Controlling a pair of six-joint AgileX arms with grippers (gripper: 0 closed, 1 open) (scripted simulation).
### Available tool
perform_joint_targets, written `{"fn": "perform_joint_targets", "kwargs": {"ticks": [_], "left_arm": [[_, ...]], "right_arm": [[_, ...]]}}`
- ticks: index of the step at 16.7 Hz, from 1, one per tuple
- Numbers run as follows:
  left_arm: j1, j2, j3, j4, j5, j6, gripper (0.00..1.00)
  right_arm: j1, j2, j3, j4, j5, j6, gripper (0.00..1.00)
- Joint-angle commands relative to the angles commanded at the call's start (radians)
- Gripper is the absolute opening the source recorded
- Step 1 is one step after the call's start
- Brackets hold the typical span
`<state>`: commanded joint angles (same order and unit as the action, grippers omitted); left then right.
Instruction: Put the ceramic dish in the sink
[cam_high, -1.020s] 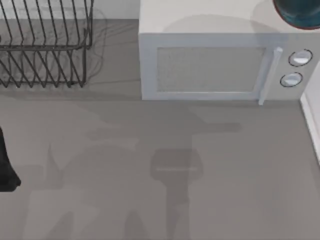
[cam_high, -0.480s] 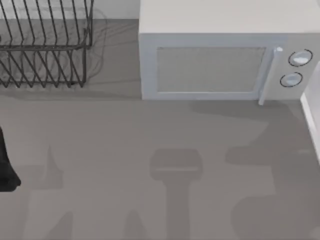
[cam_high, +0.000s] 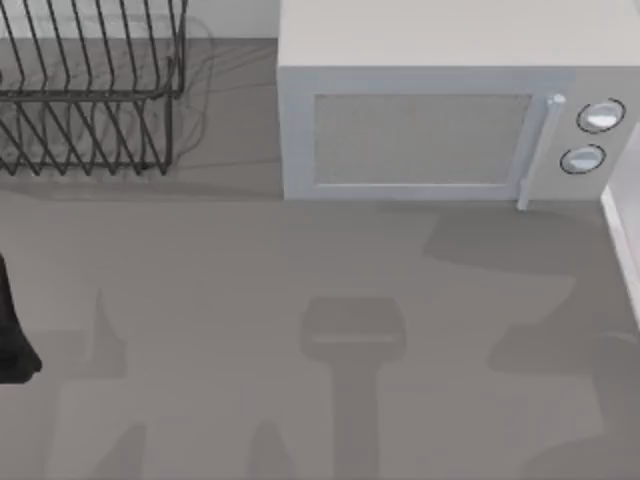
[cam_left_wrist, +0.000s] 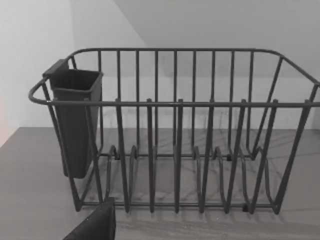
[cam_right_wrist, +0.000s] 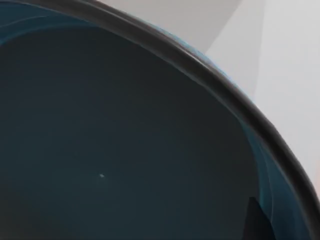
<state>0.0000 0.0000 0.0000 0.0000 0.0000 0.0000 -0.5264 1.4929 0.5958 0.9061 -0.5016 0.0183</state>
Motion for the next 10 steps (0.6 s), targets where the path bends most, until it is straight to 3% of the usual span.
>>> {"fn": "perform_joint_targets", "kwargs": {"ticks": [5, 10], "left_arm": [[0.0, 0.0, 0.0, 0.0, 0.0, 0.0, 1.0], [0.0, 0.0, 0.0, 0.0, 0.0, 0.0, 1.0]], "right_arm": [[0.004, 0.018, 0.001, 0.012, 0.001, 0.002, 0.0], [-0.006, 0.221, -0.019, 0.229, 0.0, 0.001, 0.0]]}}
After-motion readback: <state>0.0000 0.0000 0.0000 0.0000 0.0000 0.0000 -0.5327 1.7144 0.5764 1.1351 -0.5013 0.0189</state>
